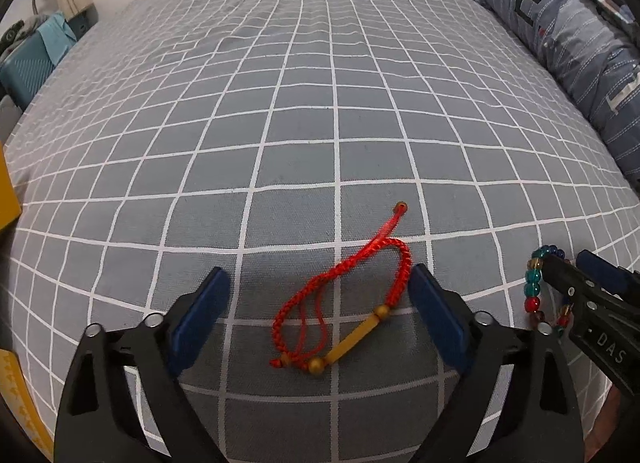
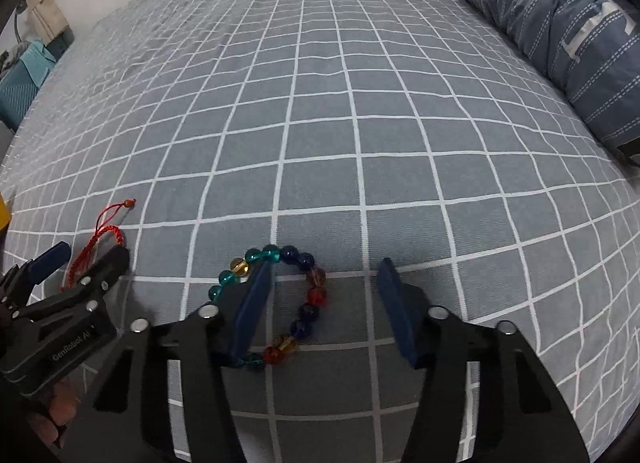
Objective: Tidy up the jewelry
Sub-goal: 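Grasp the second red string bracelet with the left tool while the right tool grasps the multicolour bead bracelet, then lift and carry the string bracelet and multicolour bead bracelet over the box with both tools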
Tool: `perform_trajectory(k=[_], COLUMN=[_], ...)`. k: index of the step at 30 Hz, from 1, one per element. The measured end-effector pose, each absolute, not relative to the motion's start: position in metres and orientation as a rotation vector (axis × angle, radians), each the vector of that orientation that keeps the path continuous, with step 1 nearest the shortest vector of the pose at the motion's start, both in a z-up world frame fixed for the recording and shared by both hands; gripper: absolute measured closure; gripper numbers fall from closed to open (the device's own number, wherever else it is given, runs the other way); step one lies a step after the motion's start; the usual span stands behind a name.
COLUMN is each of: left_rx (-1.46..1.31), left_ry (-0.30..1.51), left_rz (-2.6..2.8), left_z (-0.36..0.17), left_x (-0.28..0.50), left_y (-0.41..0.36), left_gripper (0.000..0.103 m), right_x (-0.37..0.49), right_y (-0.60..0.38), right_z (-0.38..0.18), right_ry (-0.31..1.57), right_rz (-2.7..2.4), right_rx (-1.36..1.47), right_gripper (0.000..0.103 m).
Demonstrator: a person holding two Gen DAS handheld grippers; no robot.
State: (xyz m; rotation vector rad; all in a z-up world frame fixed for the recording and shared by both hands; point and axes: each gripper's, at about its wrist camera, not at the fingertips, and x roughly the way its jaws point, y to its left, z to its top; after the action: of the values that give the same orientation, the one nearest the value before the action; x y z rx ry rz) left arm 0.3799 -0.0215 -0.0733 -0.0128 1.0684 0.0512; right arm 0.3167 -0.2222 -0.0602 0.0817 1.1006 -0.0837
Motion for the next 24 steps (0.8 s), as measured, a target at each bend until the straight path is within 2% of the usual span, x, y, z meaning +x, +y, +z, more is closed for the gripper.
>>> perform_trajectory(k=[3, 5, 7, 10, 11, 12, 24], left_rx=[-0.011, -0.002, -0.001, 0.004, 0.007, 0.004, 0.015], left_ry=[1.076, 1.078, 1.084, 1.097, 1.100, 1.100, 1.064], left_rz=[0.038, 0.045, 0.025, 0.013, 0.016, 0.017, 0.037], left_z=[-0.072, -0.070, -0.070, -0.068, -0.067, -0.066, -0.052], left_x=[0.378, 0.376, 0.376, 0.375, 0.374, 0.373, 0.367], left_y=[-0.024, -0.027, -0.028, -0.030, -0.031, -0.030, -0.030], left_gripper=[0.035, 0.041, 0.051, 0.075, 0.088, 0.093, 0.094], right_x=[0.317, 0.317, 0.317, 0.317, 0.317, 0.316, 0.309], right_y=[-0.222, -0.220, -0.220, -0.219, -0.219, -0.220, -0.220], right_z=[-0.060, -0.061, -0.061, -0.061, -0.061, -0.060, -0.041], right_ry=[1.104, 1.104, 1.105, 1.106, 1.104, 1.104, 1.070], right_rz=[-0.085, -0.082, -0.081, -0.076, -0.077, -0.075, -0.051], right_rx=[0.070, 0.056, 0.050, 0.045, 0.049, 0.056, 0.087], right_gripper=[0.069, 0.072, 0.081, 0.090, 0.091, 0.092, 0.094])
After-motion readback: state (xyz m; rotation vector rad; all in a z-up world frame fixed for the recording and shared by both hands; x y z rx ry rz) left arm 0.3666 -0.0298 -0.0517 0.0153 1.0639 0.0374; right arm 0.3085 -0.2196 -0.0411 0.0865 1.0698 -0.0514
